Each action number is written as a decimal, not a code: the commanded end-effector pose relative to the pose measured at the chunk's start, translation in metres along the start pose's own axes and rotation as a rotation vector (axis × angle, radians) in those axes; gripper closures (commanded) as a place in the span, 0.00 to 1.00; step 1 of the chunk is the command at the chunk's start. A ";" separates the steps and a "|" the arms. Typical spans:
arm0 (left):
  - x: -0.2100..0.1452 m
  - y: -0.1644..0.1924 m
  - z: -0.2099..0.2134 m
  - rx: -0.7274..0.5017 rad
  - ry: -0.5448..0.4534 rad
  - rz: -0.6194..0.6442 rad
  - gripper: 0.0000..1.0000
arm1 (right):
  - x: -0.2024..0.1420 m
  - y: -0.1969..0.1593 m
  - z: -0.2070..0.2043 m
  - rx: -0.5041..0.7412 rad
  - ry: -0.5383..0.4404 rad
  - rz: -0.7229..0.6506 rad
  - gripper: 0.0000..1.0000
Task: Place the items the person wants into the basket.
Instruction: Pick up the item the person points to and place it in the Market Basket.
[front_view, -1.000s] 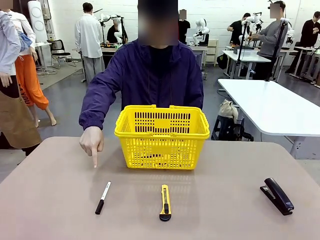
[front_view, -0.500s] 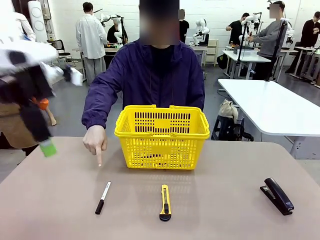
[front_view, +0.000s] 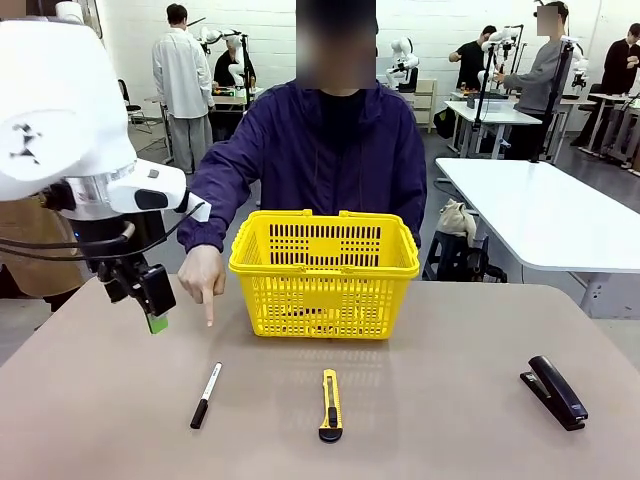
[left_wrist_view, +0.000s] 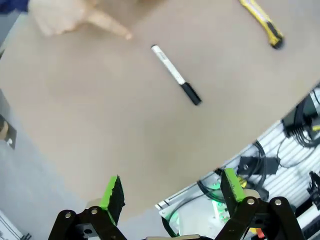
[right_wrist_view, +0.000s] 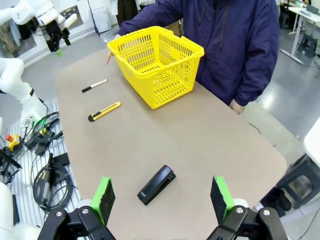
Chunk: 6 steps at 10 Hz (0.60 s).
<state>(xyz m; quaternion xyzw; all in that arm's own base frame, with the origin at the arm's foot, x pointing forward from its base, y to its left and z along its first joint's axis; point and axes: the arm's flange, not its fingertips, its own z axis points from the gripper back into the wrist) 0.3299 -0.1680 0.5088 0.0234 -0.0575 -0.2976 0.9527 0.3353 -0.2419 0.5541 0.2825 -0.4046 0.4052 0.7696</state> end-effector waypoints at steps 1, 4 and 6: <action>0.013 0.009 -0.023 0.000 -0.008 0.070 0.00 | 0.000 -0.001 -0.002 0.005 -0.030 0.016 0.00; 0.007 0.008 -0.013 0.000 -0.001 0.035 0.00 | 0.000 -0.001 -0.002 0.005 -0.030 0.016 0.00; 0.007 0.008 -0.013 0.000 -0.001 0.035 0.00 | 0.000 -0.001 -0.002 0.005 -0.030 0.016 0.00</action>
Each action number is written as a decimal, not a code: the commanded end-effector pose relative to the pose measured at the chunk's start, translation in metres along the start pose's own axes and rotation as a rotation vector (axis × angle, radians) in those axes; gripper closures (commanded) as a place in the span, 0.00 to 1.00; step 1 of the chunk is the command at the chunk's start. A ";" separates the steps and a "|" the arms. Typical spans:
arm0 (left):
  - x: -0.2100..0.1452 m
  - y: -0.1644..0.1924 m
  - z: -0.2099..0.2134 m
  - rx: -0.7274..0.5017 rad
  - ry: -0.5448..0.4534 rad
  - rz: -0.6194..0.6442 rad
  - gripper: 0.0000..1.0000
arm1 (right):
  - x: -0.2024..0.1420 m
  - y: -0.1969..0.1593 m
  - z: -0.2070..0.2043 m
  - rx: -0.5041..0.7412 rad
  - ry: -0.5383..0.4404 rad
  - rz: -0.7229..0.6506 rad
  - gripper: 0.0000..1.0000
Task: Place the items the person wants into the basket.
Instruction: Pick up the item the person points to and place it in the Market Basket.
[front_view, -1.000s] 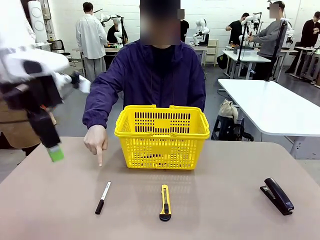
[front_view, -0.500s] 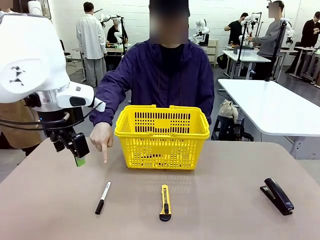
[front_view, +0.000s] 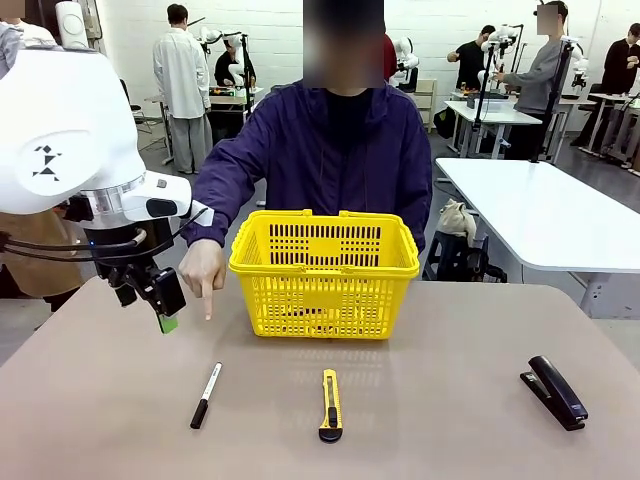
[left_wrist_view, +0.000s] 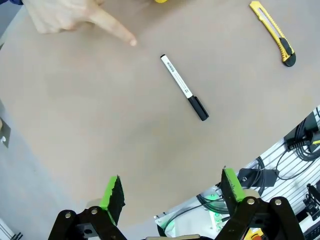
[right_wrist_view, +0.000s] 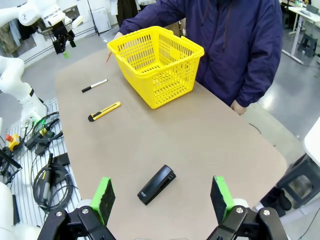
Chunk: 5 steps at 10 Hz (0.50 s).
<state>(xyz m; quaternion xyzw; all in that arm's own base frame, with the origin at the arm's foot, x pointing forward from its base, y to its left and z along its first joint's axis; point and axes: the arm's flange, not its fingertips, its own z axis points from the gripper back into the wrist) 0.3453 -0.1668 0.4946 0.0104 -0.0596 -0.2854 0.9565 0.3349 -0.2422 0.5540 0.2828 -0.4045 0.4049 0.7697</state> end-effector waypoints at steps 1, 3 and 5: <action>-0.003 0.000 0.003 0.022 0.009 0.008 0.00 | 0.000 -0.002 -0.002 0.005 -0.029 0.017 0.00; -0.003 0.000 0.003 0.022 0.009 0.008 0.00 | 0.000 -0.002 -0.002 0.005 -0.029 0.017 0.00; -0.001 0.000 0.002 0.002 -0.002 -0.001 0.00 | 0.000 -0.002 -0.002 0.005 -0.029 0.017 0.00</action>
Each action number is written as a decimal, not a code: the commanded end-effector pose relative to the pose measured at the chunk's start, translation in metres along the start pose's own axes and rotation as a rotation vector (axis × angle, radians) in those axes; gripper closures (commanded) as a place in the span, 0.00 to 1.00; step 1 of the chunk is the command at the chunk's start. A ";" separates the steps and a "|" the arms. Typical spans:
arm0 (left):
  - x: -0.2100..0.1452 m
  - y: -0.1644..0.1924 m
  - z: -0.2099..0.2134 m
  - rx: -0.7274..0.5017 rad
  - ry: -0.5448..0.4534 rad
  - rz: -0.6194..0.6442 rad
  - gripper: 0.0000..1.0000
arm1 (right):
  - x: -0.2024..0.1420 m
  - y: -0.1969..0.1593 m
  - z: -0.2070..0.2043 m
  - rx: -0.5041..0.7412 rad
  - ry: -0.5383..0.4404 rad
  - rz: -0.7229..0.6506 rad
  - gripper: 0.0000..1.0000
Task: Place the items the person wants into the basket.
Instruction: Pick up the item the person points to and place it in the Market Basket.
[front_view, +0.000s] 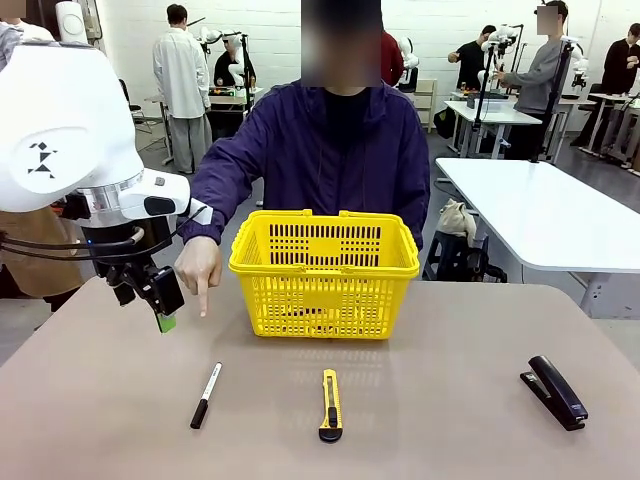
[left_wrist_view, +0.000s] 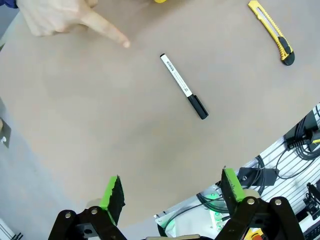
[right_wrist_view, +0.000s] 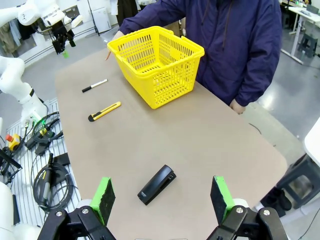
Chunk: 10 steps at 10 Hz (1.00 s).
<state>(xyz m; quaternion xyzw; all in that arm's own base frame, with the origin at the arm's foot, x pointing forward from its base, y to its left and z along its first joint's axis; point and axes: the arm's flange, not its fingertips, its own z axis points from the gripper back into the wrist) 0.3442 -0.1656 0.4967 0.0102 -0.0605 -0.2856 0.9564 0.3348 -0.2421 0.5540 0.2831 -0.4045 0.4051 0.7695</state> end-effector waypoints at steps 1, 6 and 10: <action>0.002 -0.018 -0.015 0.027 -0.009 0.093 0.00 | 0.000 -0.002 -0.002 0.004 -0.029 0.017 0.00; 0.015 -0.068 -0.107 0.066 0.046 0.330 0.00 | 0.000 -0.002 -0.002 0.004 -0.029 0.017 0.00; 0.007 -0.069 -0.148 0.018 0.001 0.373 0.00 | 0.000 -0.002 -0.002 0.004 -0.029 0.017 0.00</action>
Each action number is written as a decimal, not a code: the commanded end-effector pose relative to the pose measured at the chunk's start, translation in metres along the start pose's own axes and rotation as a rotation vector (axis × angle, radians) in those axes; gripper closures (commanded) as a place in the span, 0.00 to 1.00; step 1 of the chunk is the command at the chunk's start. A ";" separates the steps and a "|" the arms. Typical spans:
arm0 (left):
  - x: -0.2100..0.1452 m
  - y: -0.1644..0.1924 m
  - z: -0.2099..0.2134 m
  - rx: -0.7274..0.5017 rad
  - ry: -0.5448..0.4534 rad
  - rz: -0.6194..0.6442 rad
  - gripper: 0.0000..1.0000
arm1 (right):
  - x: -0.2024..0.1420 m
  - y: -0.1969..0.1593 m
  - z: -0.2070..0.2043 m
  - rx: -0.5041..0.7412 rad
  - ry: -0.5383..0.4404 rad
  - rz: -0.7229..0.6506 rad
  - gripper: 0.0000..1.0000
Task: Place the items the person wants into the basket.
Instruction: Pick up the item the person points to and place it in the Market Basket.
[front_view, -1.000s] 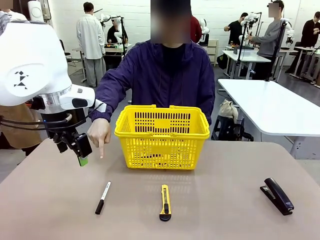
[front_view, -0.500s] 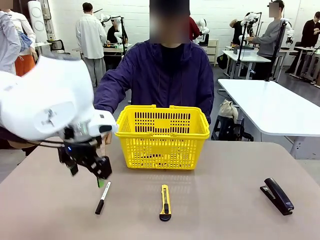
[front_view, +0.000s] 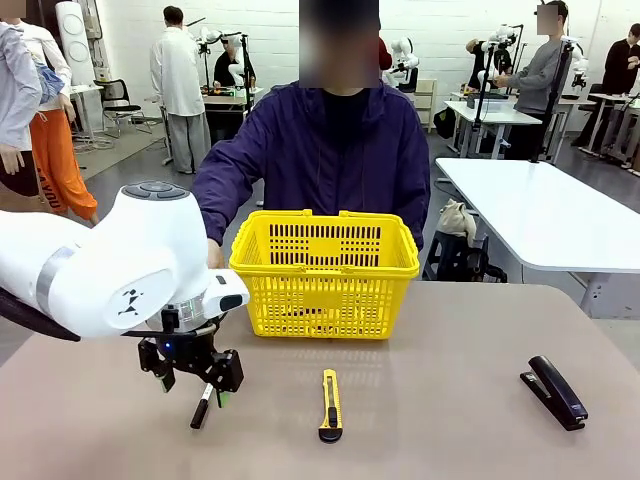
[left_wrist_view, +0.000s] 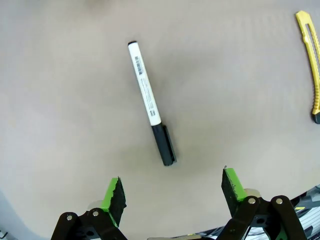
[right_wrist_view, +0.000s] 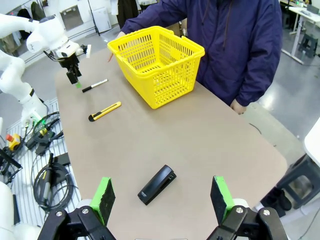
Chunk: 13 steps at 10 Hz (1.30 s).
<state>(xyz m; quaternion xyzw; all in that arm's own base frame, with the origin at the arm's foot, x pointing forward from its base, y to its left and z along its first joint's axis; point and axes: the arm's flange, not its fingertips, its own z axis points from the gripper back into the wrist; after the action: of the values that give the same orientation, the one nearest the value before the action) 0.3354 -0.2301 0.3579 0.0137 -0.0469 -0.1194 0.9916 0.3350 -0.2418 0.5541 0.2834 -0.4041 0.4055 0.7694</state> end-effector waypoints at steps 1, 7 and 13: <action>-0.002 0.001 -0.019 -0.016 -0.025 0.029 0.00 | 0.000 -0.002 -0.002 0.003 -0.030 0.016 0.00; 0.017 0.000 -0.054 -0.010 0.017 0.121 0.00 | 0.000 -0.002 -0.002 0.003 -0.030 0.016 0.00; 0.028 0.009 -0.061 0.005 0.028 0.192 0.00 | 0.000 -0.002 -0.002 0.003 -0.030 0.016 0.00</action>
<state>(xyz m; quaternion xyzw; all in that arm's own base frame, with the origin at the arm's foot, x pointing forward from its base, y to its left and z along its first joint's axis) 0.3640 -0.2212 0.3063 -0.0048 -0.0222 -0.0447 0.9987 0.3350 -0.2418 0.5540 0.2834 -0.4041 0.4055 0.7694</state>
